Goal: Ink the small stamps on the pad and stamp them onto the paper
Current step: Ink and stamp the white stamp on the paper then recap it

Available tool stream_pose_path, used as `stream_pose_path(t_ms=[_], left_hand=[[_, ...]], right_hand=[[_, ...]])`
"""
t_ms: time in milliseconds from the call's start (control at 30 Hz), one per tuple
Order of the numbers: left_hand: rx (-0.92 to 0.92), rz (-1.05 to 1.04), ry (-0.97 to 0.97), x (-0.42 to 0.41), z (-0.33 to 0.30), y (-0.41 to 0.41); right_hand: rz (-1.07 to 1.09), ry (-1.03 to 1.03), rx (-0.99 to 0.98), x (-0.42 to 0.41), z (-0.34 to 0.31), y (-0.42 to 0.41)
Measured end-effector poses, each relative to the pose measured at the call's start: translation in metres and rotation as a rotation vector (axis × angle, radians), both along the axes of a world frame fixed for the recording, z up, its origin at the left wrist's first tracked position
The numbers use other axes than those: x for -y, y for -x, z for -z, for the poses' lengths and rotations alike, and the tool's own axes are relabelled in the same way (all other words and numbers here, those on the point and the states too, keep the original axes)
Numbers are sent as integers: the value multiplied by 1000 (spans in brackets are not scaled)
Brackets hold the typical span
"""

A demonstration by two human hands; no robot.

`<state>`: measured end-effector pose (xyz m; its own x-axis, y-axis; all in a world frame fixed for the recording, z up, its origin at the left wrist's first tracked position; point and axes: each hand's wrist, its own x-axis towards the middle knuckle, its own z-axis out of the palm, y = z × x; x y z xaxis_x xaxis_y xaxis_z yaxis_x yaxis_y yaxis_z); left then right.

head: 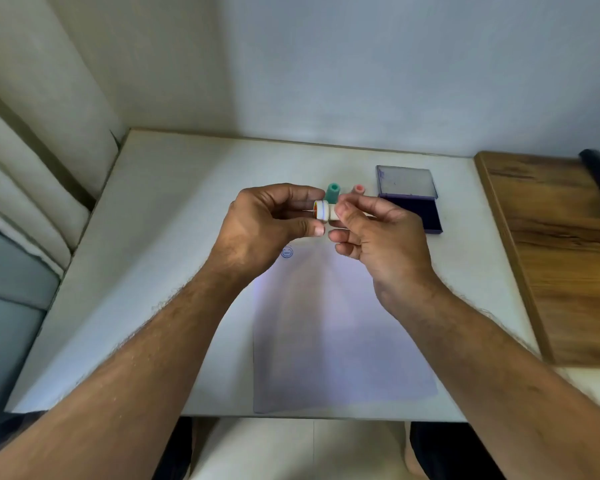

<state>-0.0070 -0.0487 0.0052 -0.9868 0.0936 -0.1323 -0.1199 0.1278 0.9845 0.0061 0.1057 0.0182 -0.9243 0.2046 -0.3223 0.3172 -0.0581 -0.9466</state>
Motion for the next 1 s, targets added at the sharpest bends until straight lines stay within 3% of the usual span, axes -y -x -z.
stream_pose_path(t_ms=[333,600,800,1000], left_hand=[[-125,-56,-2,-6,10,3],[-215,-85,79,1,14,5],[-118,-124,45,1,14,8],[-160,-133,77,0,13,6]], right_hand=[[-194,304,217,-4,13,24],[-313,327,188,-9,18,38],[-323,266,90,-10,23,40],[-340,282,91,-10,22,39]])
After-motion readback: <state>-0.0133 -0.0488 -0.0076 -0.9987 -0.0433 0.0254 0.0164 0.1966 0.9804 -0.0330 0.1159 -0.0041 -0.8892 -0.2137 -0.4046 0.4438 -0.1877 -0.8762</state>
